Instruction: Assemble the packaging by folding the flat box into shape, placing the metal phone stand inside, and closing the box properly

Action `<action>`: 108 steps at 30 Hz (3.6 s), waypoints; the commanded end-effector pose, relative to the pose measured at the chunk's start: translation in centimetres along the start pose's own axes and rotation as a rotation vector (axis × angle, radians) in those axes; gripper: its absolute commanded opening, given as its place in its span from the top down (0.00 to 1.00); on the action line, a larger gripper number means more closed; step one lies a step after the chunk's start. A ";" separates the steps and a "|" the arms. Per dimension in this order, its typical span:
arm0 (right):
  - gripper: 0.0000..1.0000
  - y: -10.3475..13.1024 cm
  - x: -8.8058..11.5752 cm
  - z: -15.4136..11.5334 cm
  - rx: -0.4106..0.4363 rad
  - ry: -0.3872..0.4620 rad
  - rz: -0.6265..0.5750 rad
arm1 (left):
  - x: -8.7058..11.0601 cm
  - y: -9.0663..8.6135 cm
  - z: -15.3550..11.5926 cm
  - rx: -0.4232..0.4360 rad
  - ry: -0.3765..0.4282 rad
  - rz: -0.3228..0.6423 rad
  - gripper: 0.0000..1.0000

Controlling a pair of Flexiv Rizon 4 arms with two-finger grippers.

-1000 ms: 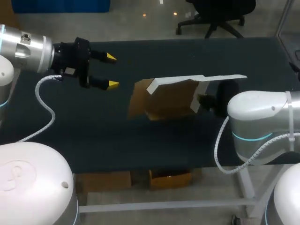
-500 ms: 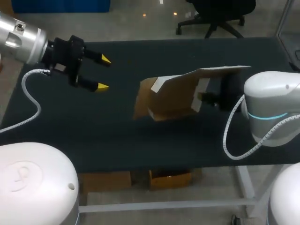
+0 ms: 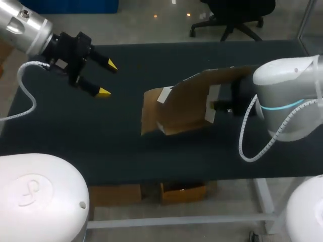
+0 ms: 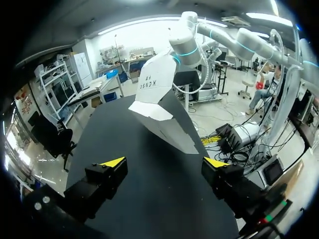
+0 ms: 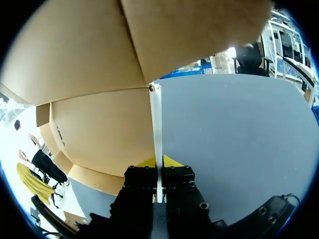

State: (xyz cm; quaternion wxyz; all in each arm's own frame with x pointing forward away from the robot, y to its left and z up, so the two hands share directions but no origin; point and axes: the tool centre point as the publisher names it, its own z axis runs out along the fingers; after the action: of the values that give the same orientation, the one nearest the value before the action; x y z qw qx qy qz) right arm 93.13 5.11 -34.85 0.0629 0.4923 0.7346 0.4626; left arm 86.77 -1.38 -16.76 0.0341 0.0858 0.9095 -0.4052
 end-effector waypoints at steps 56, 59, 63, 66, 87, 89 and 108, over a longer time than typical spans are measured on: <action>1.00 -1.3 -2.5 -3.7 0.874 -0.191 0.327 | -1.5 4.0 -0.3 -0.286 -0.123 -0.091 0.00; 1.00 -1.3 -2.5 -3.7 0.874 -0.191 0.327 | -1.5 4.0 -0.3 -0.286 -0.123 -0.091 0.00; 1.00 -1.3 -2.5 -3.7 0.874 -0.191 0.327 | -1.5 4.0 -0.3 -0.286 -0.123 -0.091 0.00; 1.00 -1.2 -2.2 -3.3 0.904 -0.227 0.345 | -1.6 4.0 -0.3 -0.303 -0.128 -0.087 0.00; 1.00 -3.7 -1.0 -2.8 0.967 -0.352 0.466 | -0.9 7.0 0.0 -0.260 -0.174 -0.106 0.00; 1.00 -3.9 -0.9 -2.6 0.992 -0.368 0.467 | -0.8 7.1 0.0 -0.258 -0.172 -0.101 0.00; 1.00 -5.4 -0.4 -2.7 1.067 -0.448 0.487 | -0.7 7.8 0.5 -0.234 -0.154 -0.085 0.00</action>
State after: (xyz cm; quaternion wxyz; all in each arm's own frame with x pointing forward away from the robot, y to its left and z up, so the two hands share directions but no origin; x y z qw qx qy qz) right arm 88.15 2.53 -37.44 -0.1445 0.6952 0.7001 -0.0756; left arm 88.79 3.30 -22.72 0.0973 0.0106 0.9479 -0.3033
